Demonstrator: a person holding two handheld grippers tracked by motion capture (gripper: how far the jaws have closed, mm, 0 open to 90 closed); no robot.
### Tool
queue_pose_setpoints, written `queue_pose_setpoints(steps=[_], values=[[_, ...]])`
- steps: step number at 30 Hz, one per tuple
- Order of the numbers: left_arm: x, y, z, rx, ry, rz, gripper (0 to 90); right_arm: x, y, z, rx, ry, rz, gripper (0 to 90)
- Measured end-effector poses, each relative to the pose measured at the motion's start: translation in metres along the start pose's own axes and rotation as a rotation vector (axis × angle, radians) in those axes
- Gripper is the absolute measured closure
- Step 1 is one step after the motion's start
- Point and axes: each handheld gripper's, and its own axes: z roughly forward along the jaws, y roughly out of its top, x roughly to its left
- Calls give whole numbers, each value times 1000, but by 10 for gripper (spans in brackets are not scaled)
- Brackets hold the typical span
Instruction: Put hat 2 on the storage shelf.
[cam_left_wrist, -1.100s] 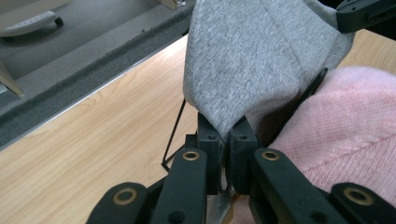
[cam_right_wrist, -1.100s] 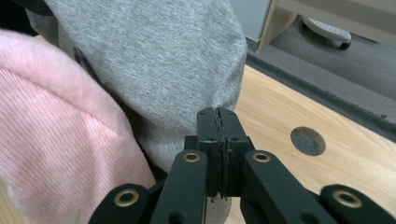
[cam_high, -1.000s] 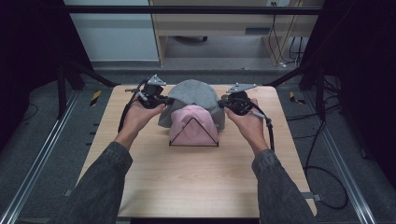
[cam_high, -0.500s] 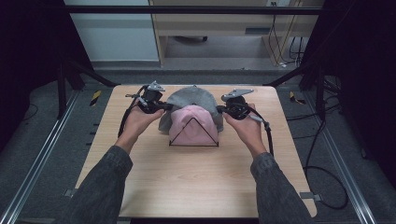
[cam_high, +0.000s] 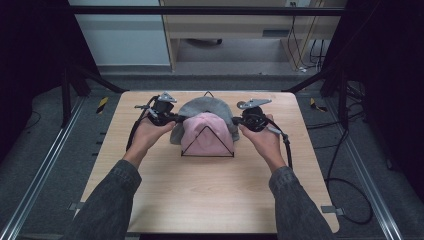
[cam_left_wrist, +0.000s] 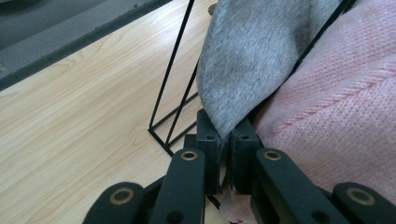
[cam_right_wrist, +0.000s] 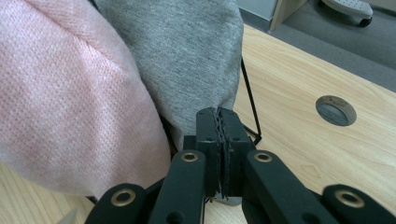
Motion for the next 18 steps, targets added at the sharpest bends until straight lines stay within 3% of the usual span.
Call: queue_pose_setpoints(steps=[14, 18], values=[[-2, -9, 3, 11, 11, -21, 751, 3, -1, -3, 10, 6, -10, 837], [-2, -11, 1, -1, 36, -25, 692, 4, -1, -6, 11, 5, -8, 805]])
